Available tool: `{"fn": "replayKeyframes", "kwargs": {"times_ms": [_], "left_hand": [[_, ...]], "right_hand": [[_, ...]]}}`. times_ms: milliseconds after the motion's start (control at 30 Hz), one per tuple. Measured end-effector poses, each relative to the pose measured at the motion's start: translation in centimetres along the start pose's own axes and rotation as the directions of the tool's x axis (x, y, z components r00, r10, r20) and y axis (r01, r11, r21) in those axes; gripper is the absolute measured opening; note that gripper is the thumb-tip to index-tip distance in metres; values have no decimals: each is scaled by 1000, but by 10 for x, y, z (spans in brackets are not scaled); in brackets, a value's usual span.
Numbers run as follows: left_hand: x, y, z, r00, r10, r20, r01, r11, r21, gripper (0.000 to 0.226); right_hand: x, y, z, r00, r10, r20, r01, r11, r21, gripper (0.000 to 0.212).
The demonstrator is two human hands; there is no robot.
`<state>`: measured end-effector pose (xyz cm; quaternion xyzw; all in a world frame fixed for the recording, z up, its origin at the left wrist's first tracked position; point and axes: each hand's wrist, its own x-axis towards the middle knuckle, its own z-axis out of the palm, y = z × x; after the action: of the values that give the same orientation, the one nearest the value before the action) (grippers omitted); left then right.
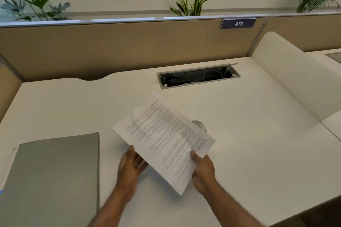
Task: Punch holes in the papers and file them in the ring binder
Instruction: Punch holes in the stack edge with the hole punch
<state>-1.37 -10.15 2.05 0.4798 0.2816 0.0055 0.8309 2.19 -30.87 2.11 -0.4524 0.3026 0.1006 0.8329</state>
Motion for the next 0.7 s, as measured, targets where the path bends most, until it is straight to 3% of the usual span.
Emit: {"fn": "replayKeyframes", "kwargs": {"times_ms": [100,200,367,467,600,700], "left_hand": [[-10,-22,33,996,-15,-89,5,994,-108,45],[-7,-26,44,975,-22,-222,15,999,-34,32],[7,-17,29,982,22,-186,8,987,158,32],[21,-11,13,992,-36,-118,65,966,252,26],[35,-5,7,995,-77,-56,93,924,370,21],[41,-6,15,996,-80,-41,90,915,392,18]], "right_hand": [[-7,17,3,999,29,-18,-28,999,15,29],[-12,27,0,1000,21,-20,-21,1000,-8,29],[-8,17,-18,999,-2,45,8,992,-127,30],[7,-5,-30,998,31,57,-16,969,-249,24],[24,-30,-36,981,100,165,-4,865,-502,16],[35,-32,-28,974,36,223,132,711,-691,16]]}}
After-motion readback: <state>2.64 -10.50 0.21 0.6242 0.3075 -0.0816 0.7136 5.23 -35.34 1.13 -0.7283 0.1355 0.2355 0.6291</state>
